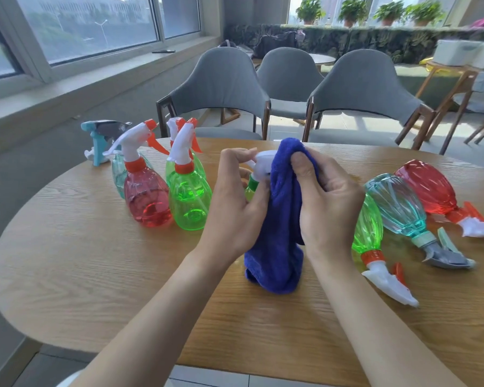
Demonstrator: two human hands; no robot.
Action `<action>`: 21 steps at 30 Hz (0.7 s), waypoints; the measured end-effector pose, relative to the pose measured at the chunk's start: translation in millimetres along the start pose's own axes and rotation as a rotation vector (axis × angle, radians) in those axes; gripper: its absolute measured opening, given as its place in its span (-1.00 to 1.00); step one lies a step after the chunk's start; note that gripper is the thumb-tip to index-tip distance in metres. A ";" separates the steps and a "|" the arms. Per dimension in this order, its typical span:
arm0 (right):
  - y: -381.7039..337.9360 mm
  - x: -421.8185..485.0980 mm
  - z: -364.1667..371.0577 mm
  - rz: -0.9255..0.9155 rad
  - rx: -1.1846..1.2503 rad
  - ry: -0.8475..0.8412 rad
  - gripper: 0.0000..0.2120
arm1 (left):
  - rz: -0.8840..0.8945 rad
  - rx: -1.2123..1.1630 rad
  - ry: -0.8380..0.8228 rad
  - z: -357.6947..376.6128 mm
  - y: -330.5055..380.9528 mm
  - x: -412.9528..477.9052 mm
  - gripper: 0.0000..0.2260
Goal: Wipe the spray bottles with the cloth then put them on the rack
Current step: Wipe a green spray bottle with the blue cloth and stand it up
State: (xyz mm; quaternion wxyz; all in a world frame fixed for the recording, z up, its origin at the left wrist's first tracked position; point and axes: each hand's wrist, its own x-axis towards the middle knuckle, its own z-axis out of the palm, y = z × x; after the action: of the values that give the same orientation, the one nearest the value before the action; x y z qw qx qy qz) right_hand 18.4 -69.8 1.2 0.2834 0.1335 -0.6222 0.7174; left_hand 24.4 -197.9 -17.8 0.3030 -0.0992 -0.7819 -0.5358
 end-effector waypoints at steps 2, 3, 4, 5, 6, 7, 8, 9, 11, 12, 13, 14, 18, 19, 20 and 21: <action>2.3 0.3 -1.5 -0.002 -0.011 -0.028 -0.80 | -0.006 0.012 0.015 -0.1 -1.7 0.5 -0.71; 4.5 0.2 -1.2 0.018 -0.006 -0.037 -0.77 | -0.022 0.007 0.021 -0.4 -2.6 1.2 -0.72; 6.3 -0.6 -0.3 0.052 0.013 -0.041 -0.77 | -0.045 -0.003 0.022 -1.1 -3.0 1.8 -0.73; 8.8 -2.2 0.9 0.094 0.045 -0.040 -0.79 | -0.066 -0.010 0.021 -1.6 -3.8 2.2 -0.74; 11.8 -3.9 1.9 0.140 0.081 -0.039 -0.80 | -0.077 -0.010 0.019 -2.1 -3.9 2.3 -0.75; 15.0 -5.3 2.5 0.180 0.114 -0.042 -0.81 | -0.079 -0.003 0.019 -2.5 -3.8 2.3 -0.75; 17.8 -6.4 2.8 0.212 0.141 -0.044 -0.81 | -0.077 0.006 0.020 -2.6 -3.4 1.9 -0.74; 19.4 -7.3 2.9 0.241 0.177 -0.043 -0.82 | -0.072 0.017 0.023 -3.1 -3.0 1.2 -0.74; 17.1 -8.4 3.2 0.286 0.270 -0.028 -0.81 | -0.057 0.045 0.027 -3.7 -2.9 0.3 -0.72; 14.4 -8.7 3.5 0.287 0.302 -0.021 -0.80 | -0.048 0.059 0.027 -4.1 -3.1 0.3 -0.72; 11.4 -9.0 3.6 0.270 0.312 -0.022 -0.79 | -0.033 0.070 0.027 -4.3 -3.5 0.6 -0.72; 7.7 -9.5 3.5 0.236 0.299 -0.037 -0.79 | -0.016 0.075 0.027 -4.3 -3.6 0.7 -0.72; -0.5 -9.5 5.6 0.084 0.057 -0.141 -0.84 | 0.025 0.079 0.031 -5.2 -2.6 0.9 -0.68; -0.3 -9.0 5.6 0.060 0.009 -0.140 -0.85 | 0.032 0.084 0.030 -5.4 -2.4 0.8 -0.68; 0.6 -8.2 5.1 0.041 -0.029 -0.132 -0.87 | 0.037 0.090 0.029 -5.1 -2.7 0.7 -0.68; 2.3 -7.3 4.4 0.024 -0.058 -0.122 -0.91 | 0.041 0.099 0.028 -4.8 -3.2 0.8 -0.68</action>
State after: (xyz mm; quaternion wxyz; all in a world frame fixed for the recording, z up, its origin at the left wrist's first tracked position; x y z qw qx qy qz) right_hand 22.2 -76.0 -3.8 0.2402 0.1614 -0.6605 0.6928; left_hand 24.1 -203.6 -18.7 0.3292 -0.0925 -0.8010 -0.4913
